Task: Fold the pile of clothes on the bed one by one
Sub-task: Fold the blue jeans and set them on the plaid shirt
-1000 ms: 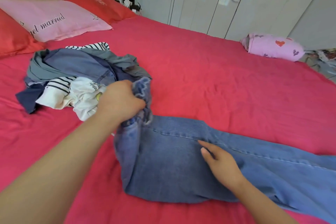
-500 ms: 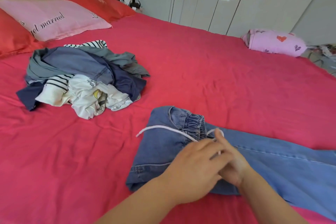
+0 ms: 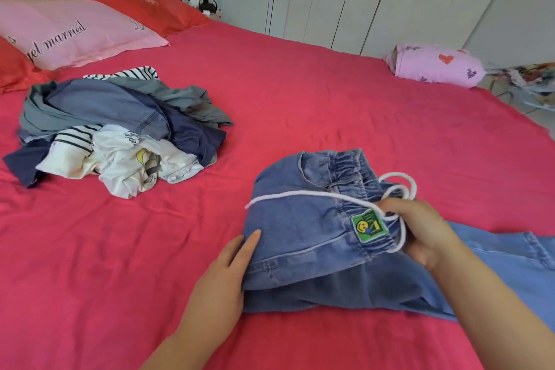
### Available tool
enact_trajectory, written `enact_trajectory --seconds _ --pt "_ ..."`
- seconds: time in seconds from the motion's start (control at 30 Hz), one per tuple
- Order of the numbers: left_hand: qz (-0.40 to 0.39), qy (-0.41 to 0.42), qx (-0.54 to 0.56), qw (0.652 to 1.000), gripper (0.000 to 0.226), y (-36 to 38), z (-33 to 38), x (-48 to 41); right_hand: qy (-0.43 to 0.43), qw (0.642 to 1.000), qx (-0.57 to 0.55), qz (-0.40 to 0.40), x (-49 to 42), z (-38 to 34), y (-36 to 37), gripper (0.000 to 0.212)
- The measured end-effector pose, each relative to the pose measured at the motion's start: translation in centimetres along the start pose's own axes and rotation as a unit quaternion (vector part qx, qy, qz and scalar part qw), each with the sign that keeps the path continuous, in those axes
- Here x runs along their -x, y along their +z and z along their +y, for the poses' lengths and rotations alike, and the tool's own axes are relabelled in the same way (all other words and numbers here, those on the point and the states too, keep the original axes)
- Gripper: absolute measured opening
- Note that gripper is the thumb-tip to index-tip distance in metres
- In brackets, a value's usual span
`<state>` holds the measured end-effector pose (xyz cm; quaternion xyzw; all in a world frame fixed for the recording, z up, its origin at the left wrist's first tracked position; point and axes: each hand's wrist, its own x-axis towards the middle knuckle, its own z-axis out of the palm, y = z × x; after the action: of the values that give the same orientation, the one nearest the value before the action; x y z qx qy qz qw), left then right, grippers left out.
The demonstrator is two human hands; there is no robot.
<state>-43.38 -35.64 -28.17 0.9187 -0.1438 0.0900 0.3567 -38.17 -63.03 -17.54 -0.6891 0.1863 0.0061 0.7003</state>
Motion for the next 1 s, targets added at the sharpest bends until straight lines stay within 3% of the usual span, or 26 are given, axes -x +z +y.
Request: enact_trajectory --seconds 0.1,0.2,0.27,0.3,0.37,0.4,0.43,0.5,0.6,0.67,0.9,1.0 --pt "-0.038 -0.023 -0.031 0.999 0.09 0.9 -0.5 0.4 0.059 0.997 0.049 0.03 0.0 5.0 -1.6 0.004" --pt "-0.093 0.008 -0.009 0.996 0.09 1.0 -1.2 0.8 0.061 0.994 0.081 0.049 -0.3 9.0 -2.1 0.026" --pt "-0.125 -0.025 0.095 0.987 0.095 0.1 -1.4 0.7 0.044 0.992 0.099 0.059 -0.9 9.3 -2.2 0.02" --pt "-0.144 -0.062 0.205 0.966 0.095 -0.3 -1.7 0.2 0.04 0.992 0.1 0.065 -1.2 9.2 -2.4 0.017" --pt "-0.159 -0.145 0.427 0.878 0.087 -0.6 -1.9 -1.6 0.039 0.993 0.08 0.073 -1.4 9.0 -2.7 0.013" --pt "-0.134 -0.188 0.482 0.845 0.076 -0.3 -1.9 -2.7 0.038 0.995 0.065 0.07 -1.3 9.1 -2.8 0.02" --pt "-0.097 -0.242 0.486 0.834 0.061 0.3 -2.0 -3.9 0.039 0.995 0.059 0.066 -1.1 9.1 -2.7 0.031" --pt "-0.08 -0.301 0.417 0.854 0.042 1.3 -1.3 -5.9 0.029 0.995 0.083 0.053 -0.6 9.2 -2.5 0.045" --pt "-0.059 -0.301 0.283 0.909 0.04 1.8 0.7 -7.8 -0.029 0.981 0.18 0.064 0.4 8.7 -1.5 0.031" --pt "-0.036 -0.294 0.266 0.917 0.038 1.6 1.7 -8.8 -0.039 0.973 0.217 0.072 1.0 8.4 -0.8 0.022" --pt "0.049 -0.19 0.193 0.961 0.049 -3.9 1.1 -10.0 -0.07 0.967 0.231 0.08 1.7 7.6 2.9 0.02" --pt "0.012 -0.212 0.107 0.971 0.052 -6.3 -2.3 -9.0 -0.085 0.953 0.288 0.027 2.2 8.8 6.0 0.018"
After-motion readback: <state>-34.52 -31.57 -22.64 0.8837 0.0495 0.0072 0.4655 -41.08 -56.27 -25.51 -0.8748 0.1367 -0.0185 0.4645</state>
